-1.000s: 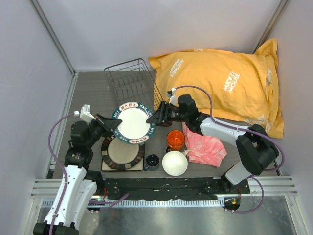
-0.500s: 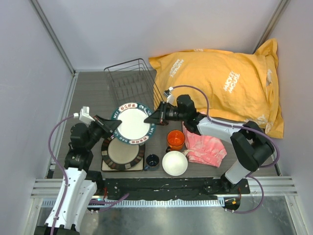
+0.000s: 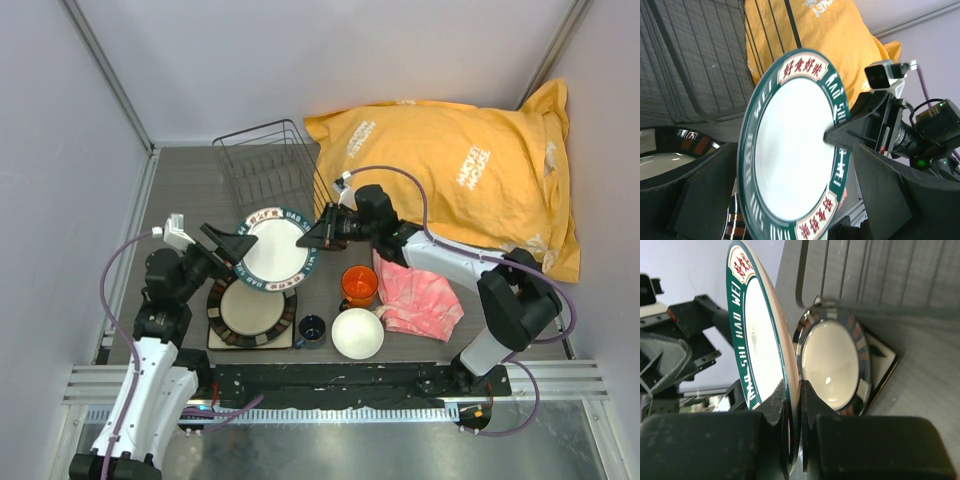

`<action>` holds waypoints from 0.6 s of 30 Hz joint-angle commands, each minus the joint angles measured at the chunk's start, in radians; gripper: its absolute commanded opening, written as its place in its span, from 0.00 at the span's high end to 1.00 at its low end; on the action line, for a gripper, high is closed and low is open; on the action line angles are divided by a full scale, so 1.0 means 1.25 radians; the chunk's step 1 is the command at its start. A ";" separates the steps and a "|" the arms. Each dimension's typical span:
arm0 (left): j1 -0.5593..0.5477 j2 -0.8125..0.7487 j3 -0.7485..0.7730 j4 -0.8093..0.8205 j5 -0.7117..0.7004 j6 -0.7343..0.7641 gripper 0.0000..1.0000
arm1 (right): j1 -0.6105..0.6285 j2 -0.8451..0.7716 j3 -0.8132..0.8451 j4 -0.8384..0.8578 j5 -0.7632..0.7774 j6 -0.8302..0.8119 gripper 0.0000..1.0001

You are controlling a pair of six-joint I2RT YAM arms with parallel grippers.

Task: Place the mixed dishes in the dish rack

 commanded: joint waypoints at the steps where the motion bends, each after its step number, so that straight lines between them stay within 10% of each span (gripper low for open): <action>1: 0.000 -0.019 0.082 -0.043 0.000 0.043 0.00 | -0.028 -0.069 0.109 -0.108 0.097 -0.111 0.99; 18: 0.000 -0.069 0.219 -0.360 -0.241 0.163 0.00 | -0.044 0.058 0.594 -0.481 0.645 -0.368 0.99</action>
